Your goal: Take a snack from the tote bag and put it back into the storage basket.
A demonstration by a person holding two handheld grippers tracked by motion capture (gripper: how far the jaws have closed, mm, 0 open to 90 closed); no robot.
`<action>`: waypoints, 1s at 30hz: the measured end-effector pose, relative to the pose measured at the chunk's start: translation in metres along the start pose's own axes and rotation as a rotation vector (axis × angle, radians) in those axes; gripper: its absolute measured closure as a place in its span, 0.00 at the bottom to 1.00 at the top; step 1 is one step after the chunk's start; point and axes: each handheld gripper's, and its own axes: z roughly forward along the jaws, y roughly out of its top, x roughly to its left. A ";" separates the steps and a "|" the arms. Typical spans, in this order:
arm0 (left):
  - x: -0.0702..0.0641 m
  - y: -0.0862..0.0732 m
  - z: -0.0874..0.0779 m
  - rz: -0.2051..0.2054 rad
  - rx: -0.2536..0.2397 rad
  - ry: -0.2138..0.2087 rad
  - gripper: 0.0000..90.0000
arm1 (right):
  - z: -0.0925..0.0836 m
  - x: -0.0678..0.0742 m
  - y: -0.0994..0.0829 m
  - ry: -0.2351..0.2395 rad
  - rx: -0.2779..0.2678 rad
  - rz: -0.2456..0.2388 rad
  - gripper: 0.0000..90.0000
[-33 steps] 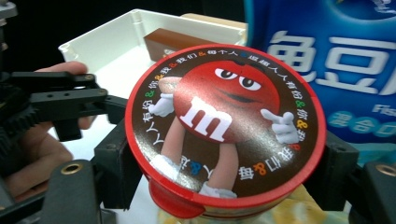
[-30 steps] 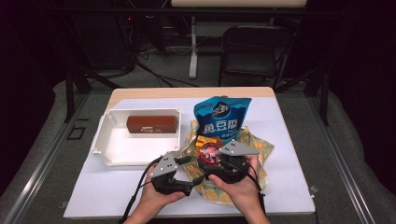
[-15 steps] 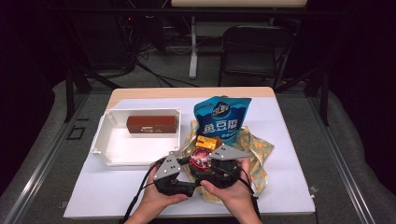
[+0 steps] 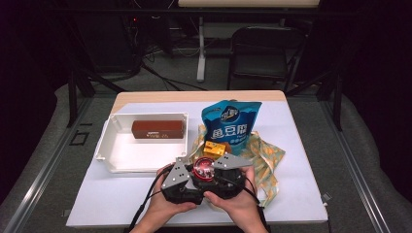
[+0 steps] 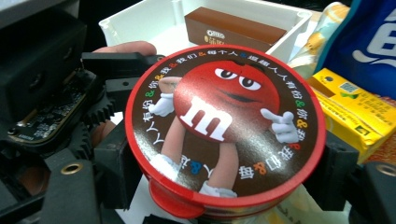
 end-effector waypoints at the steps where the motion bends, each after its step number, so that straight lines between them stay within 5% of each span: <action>1: 0.000 0.000 0.000 0.005 0.003 -0.003 0.25 | 0.000 0.000 0.000 0.001 0.001 0.001 0.28; 11: -0.001 0.000 -0.003 0.021 -0.006 0.012 0.28 | 0.002 -0.001 0.000 0.033 -0.007 0.013 0.27; 15: 0.002 0.000 -0.005 0.005 -0.002 0.018 0.28 | -0.003 -0.001 0.002 0.050 -0.049 0.020 0.17; 23: 0.015 -0.004 -0.011 -0.060 -0.011 0.058 0.28 | -0.018 -0.003 0.007 0.068 -0.122 0.008 0.15; 30: 0.031 -0.007 -0.025 -0.093 -0.039 0.077 0.29 | -0.030 -0.013 0.009 0.038 -0.167 0.020 0.15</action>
